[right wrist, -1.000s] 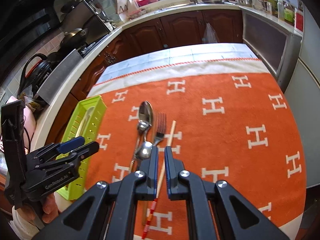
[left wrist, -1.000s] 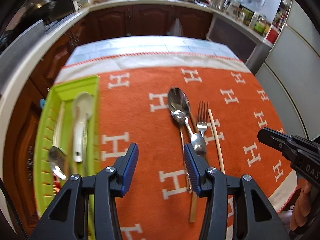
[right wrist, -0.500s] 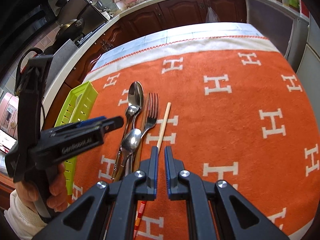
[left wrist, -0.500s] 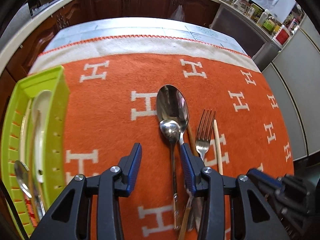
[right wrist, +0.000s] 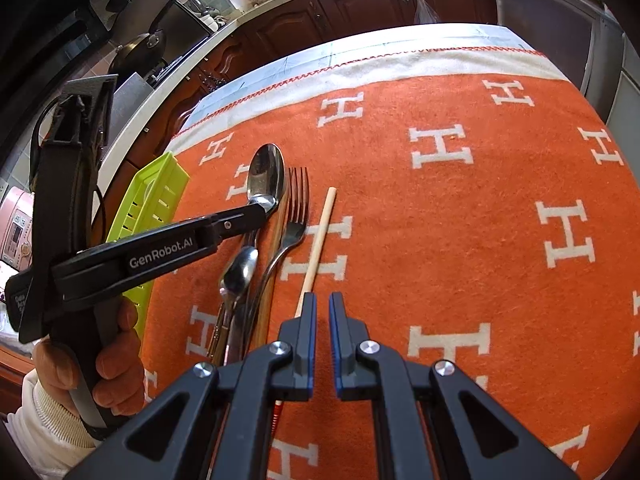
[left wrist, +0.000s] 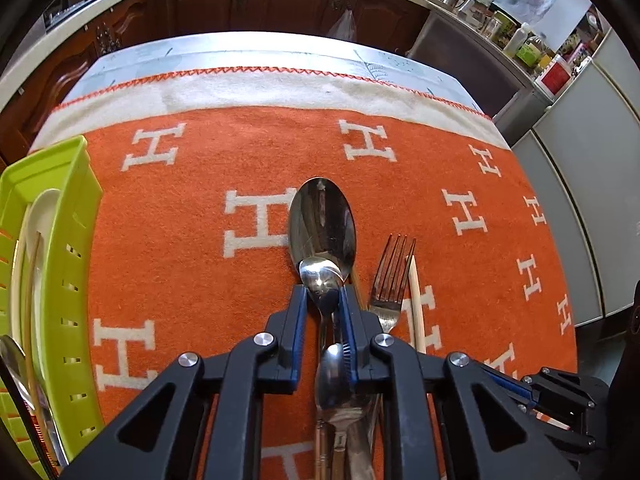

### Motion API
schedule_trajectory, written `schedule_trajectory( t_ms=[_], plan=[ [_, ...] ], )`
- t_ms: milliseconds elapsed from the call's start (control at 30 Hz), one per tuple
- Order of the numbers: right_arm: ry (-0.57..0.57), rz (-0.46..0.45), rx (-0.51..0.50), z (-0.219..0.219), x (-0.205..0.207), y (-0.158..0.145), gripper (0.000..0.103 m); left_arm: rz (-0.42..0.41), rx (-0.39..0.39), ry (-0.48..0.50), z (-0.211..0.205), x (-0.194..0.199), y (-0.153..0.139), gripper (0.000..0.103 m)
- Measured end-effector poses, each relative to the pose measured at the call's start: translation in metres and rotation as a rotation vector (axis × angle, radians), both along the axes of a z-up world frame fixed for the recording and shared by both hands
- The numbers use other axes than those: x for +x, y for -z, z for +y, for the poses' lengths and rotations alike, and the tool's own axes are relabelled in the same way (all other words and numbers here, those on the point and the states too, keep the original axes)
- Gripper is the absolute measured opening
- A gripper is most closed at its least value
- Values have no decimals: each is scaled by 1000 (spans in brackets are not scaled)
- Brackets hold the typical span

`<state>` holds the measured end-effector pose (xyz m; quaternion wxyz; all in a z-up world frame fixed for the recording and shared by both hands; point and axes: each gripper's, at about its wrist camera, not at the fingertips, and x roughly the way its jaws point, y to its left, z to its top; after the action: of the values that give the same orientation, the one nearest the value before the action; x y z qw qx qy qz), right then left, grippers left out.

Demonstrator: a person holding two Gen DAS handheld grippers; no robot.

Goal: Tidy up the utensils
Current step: 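Grasp a small metal spoon with the left gripper while the right grasps a wooden chopstick, then lower the spoon and chopstick into the green tray and open both grippers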

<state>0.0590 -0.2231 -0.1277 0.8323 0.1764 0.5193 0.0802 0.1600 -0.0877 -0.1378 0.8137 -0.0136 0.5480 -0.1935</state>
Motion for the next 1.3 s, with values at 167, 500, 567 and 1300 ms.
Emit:
schedule_trajectory(
  t_ms=[167, 500, 567, 1300],
  plan=[
    [-3, -2, -3, 1, 0, 0, 7, -58, 50, -17, 1, -7, -10, 3],
    [-18, 12, 4, 10, 1, 5, 8, -69, 85, -4, 6, -10, -5, 2],
    [-17, 14, -3, 12, 1, 5, 9, -66, 88, 5, 5, -11, -3, 2],
    [39, 32, -54, 21, -1, -8, 5, -136, -26, -2, 45, -41, -51, 0]
  ],
)
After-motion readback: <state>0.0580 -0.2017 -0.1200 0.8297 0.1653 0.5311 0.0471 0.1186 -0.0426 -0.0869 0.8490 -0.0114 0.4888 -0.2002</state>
